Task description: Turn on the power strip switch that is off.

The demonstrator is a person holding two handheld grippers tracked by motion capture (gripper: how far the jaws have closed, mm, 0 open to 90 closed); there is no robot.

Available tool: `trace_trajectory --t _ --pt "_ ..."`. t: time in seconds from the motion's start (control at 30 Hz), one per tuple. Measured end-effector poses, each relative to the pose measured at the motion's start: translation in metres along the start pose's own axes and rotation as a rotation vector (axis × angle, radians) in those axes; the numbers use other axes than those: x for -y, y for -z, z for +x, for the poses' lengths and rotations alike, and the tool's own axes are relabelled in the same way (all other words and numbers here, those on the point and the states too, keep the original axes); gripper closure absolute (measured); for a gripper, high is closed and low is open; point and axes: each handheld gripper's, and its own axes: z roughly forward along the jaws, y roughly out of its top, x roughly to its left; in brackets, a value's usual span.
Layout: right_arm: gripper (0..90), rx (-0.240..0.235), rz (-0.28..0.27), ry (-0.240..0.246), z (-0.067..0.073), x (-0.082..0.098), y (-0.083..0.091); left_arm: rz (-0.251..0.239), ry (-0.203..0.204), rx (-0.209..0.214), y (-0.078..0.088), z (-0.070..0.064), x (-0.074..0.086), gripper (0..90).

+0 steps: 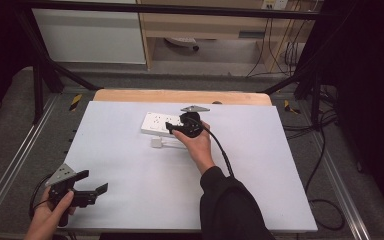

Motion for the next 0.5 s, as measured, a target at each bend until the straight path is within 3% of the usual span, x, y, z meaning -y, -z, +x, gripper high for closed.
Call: trace_trajectory --t 0.27,0.37,0.5 --pt "13.8 0.011 0.017 0.007 -0.001 -0.006 0.009 0.001 0.001 0.0 0.0 0.0 0.0 7.9" --pt "6.6 0.003 0.029 -0.016 -0.001 -0.008 0.014 0.0 0.0 -0.001 0.0 0.0 0.0 7.9" --pt "3.5 0.0 0.036 -0.005 -0.002 -0.011 0.022 0.001 0.0 0.0 0.0 0.0 0.0 7.9"
